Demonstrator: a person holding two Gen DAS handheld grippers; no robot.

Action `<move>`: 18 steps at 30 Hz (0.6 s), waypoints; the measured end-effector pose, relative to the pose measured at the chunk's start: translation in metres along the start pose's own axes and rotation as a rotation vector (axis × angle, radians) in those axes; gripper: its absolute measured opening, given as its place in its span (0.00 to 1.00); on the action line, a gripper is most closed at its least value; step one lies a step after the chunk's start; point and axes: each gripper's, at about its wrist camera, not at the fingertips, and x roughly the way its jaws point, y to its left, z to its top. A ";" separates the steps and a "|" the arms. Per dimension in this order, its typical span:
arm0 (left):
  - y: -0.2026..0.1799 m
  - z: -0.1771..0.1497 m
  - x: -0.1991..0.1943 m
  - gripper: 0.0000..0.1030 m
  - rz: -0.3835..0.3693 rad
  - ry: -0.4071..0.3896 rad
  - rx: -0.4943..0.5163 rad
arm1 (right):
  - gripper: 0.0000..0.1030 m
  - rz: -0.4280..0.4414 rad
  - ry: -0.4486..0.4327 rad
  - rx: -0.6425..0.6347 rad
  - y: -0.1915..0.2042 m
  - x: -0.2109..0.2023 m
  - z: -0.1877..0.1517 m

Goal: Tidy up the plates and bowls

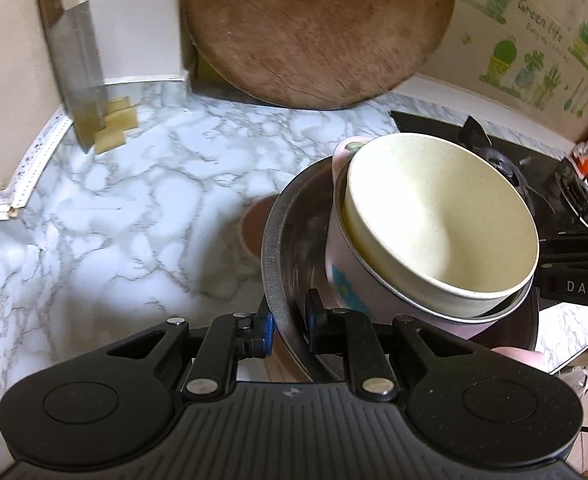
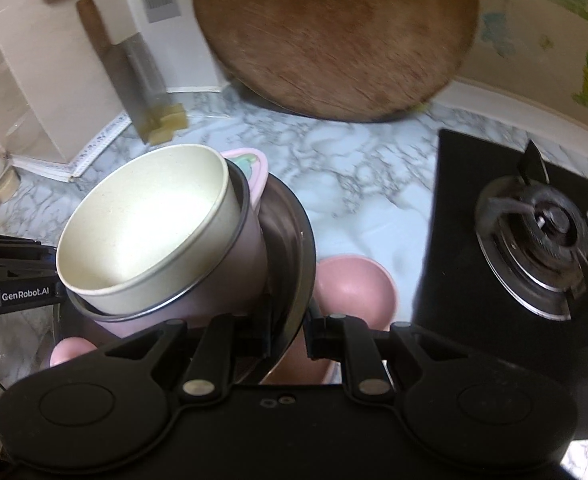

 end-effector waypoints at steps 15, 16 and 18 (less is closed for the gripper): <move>-0.009 -0.007 0.025 0.14 0.012 0.050 0.032 | 0.16 -0.009 0.034 0.026 -0.015 0.018 -0.019; -0.008 -0.007 0.026 0.14 0.012 0.055 0.029 | 0.16 -0.009 0.037 0.027 -0.015 0.020 -0.020; -0.006 -0.008 0.028 0.14 0.007 0.062 0.019 | 0.16 -0.007 0.035 0.030 -0.015 0.021 -0.020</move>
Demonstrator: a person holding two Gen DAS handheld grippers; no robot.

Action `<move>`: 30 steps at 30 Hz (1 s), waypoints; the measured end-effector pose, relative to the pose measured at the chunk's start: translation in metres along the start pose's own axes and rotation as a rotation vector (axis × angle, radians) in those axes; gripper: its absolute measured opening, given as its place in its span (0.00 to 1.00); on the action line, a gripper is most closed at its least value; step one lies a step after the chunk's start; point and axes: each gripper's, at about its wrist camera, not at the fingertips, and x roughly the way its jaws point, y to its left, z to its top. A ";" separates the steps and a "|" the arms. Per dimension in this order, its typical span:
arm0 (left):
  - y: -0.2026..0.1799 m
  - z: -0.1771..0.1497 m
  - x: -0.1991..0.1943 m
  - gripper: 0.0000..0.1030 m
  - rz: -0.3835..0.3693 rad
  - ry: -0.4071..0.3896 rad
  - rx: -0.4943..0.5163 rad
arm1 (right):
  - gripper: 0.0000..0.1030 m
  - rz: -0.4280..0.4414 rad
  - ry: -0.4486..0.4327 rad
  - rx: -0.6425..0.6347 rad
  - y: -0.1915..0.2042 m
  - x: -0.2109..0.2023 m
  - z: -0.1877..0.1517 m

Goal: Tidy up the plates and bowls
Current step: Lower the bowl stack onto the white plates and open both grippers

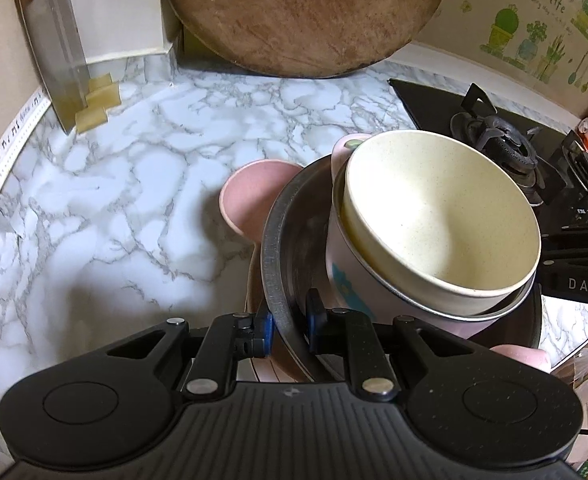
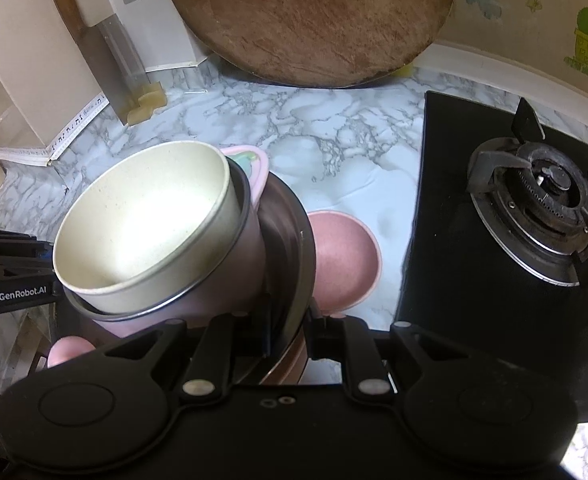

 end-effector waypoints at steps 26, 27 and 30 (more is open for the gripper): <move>0.007 -0.001 -0.011 0.15 0.003 -0.022 0.025 | 0.39 -0.162 0.022 -0.141 0.023 -0.004 -0.001; 0.007 -0.002 -0.014 0.15 0.008 -0.031 0.031 | 0.40 -0.162 0.017 -0.141 0.023 -0.007 -0.001; 0.007 -0.005 -0.023 0.15 0.005 -0.046 0.040 | 0.47 -0.160 -0.004 -0.133 0.022 -0.017 -0.002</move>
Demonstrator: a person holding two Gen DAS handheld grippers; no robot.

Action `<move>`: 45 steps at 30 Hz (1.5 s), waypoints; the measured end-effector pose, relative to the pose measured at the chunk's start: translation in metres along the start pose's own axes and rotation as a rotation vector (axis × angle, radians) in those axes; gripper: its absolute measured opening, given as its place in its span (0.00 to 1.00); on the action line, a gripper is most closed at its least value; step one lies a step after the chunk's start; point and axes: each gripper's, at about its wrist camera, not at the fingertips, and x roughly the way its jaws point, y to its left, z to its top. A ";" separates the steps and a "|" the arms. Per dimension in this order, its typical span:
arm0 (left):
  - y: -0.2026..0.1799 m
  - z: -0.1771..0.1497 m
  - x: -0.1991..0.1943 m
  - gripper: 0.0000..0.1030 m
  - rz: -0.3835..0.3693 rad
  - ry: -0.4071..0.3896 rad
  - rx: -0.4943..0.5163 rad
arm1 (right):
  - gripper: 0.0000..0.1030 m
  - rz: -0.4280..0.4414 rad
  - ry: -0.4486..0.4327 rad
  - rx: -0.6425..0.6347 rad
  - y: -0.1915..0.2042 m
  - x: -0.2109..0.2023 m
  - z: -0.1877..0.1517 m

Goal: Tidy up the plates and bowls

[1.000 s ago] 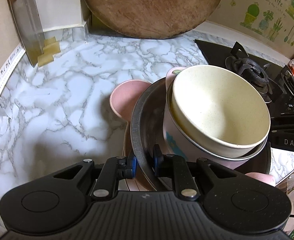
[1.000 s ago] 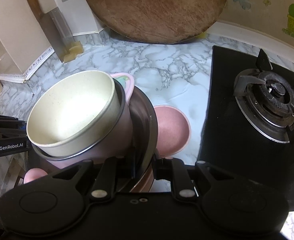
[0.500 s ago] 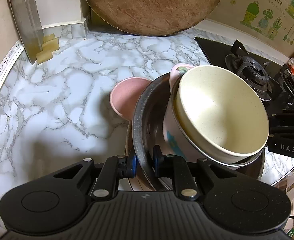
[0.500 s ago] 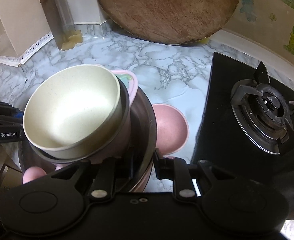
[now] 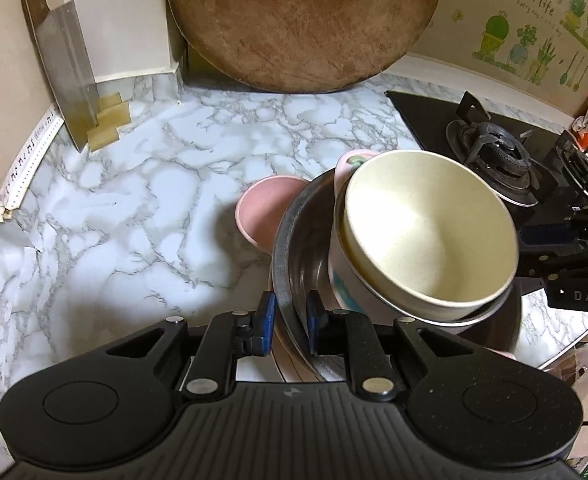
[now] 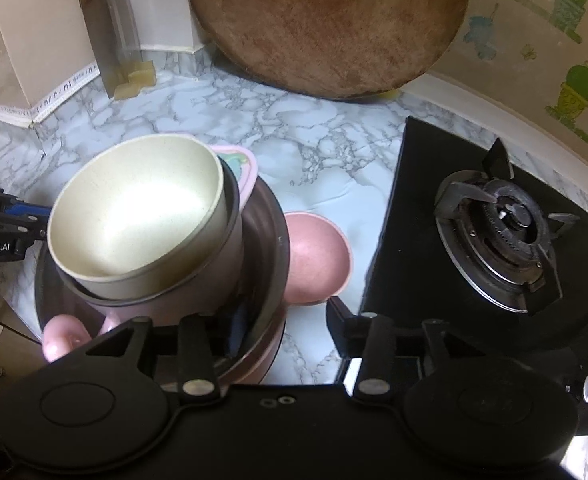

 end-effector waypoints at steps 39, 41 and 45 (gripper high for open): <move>-0.008 -0.087 -0.158 1.00 -0.020 -0.377 -0.015 | 1.00 0.067 -0.509 0.105 0.074 -0.148 -0.076; -0.008 -0.090 -0.160 1.00 -0.017 -0.377 -0.013 | 1.00 0.058 -0.509 0.121 0.076 -0.149 -0.079; -0.008 -0.093 -0.163 1.00 -0.027 -0.367 -0.015 | 1.00 0.058 -0.506 0.157 0.079 -0.150 -0.084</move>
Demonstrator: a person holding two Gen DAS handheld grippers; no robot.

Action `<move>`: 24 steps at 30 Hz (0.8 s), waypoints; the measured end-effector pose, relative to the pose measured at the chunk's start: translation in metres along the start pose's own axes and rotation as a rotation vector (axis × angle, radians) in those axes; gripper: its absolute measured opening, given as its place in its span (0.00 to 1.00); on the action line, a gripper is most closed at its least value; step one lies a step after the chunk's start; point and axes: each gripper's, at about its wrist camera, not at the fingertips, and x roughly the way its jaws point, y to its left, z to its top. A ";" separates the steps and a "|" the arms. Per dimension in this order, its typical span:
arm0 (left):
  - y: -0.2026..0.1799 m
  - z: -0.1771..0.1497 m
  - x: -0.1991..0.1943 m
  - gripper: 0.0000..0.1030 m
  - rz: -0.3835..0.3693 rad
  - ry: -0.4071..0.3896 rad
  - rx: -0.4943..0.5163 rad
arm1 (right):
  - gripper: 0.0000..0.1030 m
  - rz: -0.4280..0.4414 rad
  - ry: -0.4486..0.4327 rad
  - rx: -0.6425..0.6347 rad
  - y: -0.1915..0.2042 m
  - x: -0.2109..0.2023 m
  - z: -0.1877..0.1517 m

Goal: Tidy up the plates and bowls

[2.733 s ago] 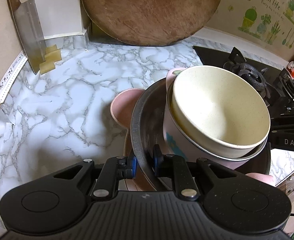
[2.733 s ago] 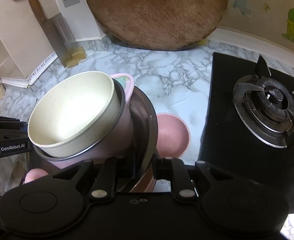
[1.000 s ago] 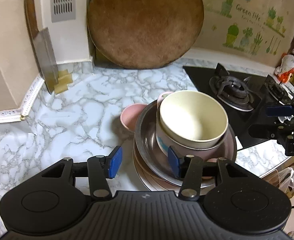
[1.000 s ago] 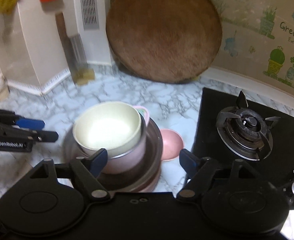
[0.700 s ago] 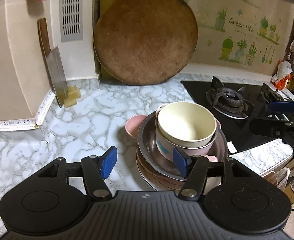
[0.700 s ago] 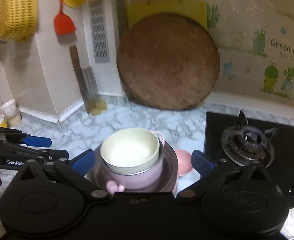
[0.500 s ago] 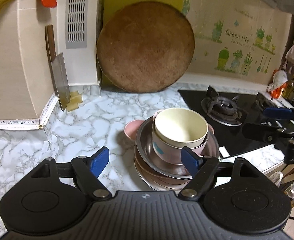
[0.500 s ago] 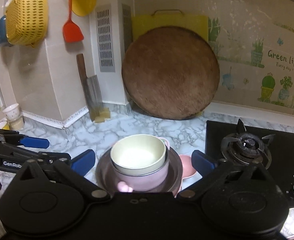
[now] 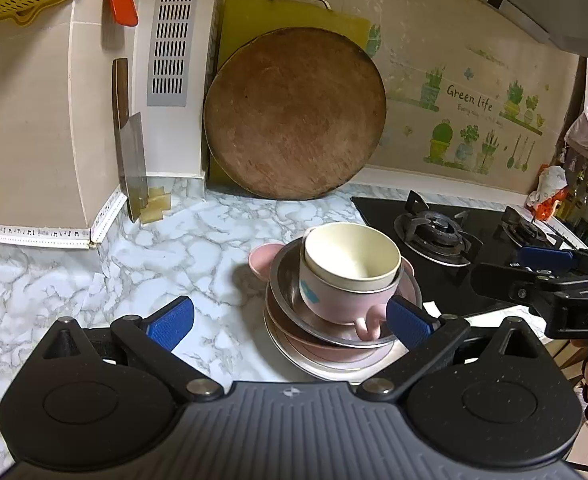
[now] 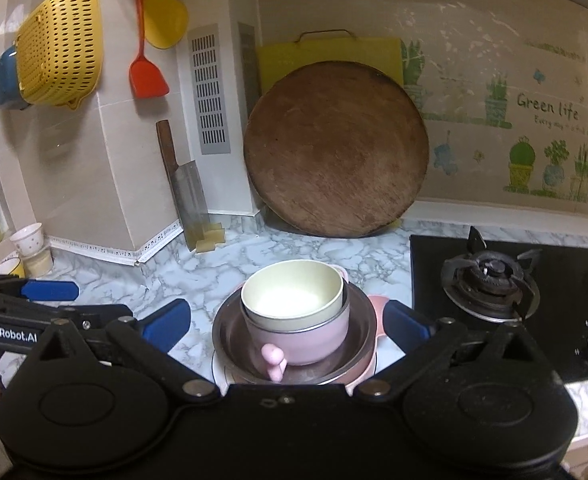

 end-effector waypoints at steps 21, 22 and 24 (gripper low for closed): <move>-0.029 0.010 0.010 1.00 0.121 0.020 -0.058 | 1.00 0.063 0.083 -0.004 -0.030 0.018 0.010; -0.032 0.011 0.011 1.00 0.127 0.021 -0.058 | 1.00 0.072 0.090 -0.003 -0.032 0.019 0.010; -0.038 0.011 0.013 1.00 0.134 0.020 -0.062 | 1.00 0.079 0.102 0.001 -0.037 0.020 0.011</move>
